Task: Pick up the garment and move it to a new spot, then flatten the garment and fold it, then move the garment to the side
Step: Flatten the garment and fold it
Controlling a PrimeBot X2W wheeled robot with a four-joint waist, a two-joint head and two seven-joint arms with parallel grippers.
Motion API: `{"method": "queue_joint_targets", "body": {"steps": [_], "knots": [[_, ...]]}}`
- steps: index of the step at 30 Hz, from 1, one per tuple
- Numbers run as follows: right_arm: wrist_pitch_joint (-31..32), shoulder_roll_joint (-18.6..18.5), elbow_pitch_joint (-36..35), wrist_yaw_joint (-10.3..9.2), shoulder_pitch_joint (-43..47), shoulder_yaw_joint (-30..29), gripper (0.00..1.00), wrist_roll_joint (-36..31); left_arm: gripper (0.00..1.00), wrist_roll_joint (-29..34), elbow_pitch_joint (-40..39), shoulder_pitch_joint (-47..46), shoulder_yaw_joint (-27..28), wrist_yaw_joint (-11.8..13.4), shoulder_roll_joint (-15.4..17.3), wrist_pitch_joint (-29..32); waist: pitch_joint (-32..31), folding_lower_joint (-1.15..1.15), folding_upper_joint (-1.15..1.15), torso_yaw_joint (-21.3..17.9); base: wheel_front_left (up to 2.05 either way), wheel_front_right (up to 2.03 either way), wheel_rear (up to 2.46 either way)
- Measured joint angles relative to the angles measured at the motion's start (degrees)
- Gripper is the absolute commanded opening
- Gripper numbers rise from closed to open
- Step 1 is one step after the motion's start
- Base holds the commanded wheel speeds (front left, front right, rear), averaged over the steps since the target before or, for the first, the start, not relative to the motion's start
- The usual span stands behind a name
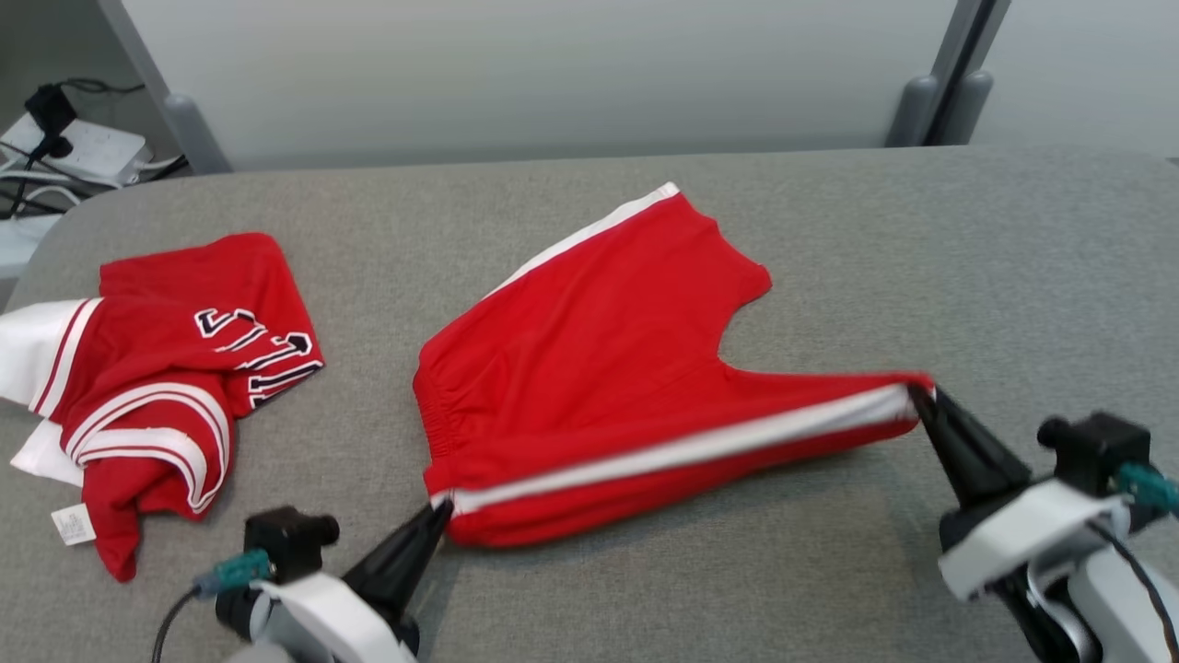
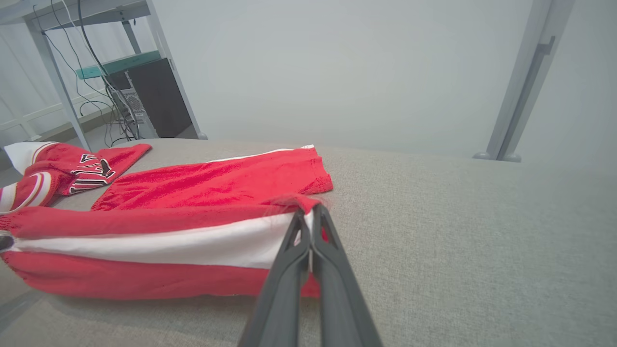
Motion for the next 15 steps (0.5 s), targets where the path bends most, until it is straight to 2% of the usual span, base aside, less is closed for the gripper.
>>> {"method": "queue_joint_targets", "body": {"steps": [5, 15], "knots": [[0.00, 2.77, 4.85, 0.00, -9.51, -1.91, 0.00, -2.83, 0.00, -1.26, 2.00, -6.25, 0.33, -0.01, -0.85, 0.29, 2.56, 0.00, 0.00, 1.50, 0.00, 0.00, 0.00], [-0.01, 4.14, 16.23, 0.00, -27.72, -1.48, 0.00, -6.50, 0.00, 2.02, 8.11, -16.62, 3.72, 1.47, -7.44, -0.08, 9.66, 0.00, 0.00, 5.11, 0.00, 0.00, 0.00]]}}
